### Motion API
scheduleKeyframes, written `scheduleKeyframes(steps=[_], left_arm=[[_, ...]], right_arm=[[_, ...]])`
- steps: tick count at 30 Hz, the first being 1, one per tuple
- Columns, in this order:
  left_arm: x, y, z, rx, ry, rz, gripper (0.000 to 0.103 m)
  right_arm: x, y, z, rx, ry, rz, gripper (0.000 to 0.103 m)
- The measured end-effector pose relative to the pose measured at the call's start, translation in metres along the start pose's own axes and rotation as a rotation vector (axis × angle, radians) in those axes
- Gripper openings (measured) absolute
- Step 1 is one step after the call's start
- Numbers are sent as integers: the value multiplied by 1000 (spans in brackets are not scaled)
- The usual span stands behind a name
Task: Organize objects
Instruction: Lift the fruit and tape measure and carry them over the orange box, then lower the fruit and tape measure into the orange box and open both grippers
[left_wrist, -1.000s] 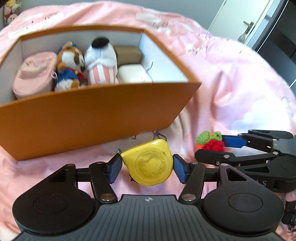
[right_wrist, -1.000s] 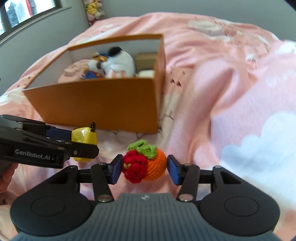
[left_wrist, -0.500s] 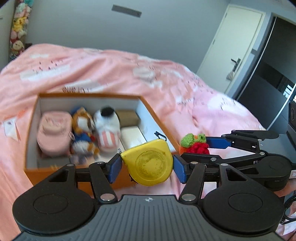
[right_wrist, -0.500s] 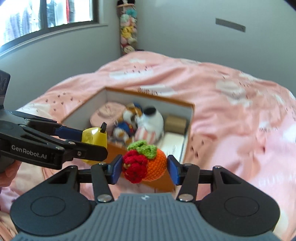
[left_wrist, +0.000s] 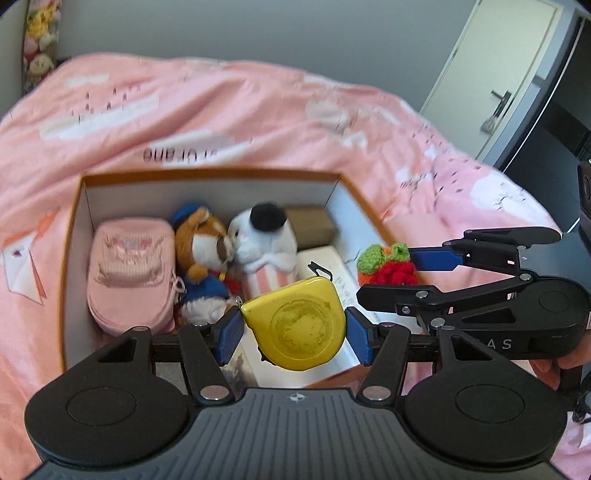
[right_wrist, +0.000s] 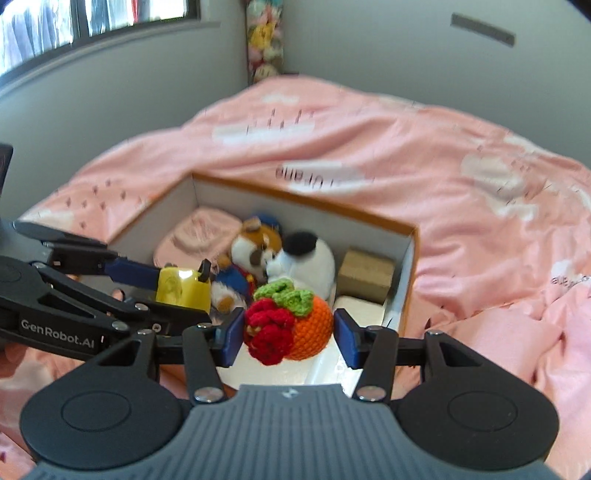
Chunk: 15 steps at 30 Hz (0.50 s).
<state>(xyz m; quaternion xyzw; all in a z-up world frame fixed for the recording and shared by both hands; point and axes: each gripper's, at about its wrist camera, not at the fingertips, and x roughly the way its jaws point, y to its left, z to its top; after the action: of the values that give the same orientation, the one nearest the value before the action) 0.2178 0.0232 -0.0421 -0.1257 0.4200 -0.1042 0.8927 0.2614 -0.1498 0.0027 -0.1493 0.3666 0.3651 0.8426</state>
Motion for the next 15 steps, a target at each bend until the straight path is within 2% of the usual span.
scheduleKeyframes(steps=[10,15], left_arm=[[40,28,1,-115,143,-53,68],[57,37,3,-137,208,-36,68]], right_arm=[[58,-5,-5,-72,195,60,54],[72,-5,-3,-79,255,96,54]])
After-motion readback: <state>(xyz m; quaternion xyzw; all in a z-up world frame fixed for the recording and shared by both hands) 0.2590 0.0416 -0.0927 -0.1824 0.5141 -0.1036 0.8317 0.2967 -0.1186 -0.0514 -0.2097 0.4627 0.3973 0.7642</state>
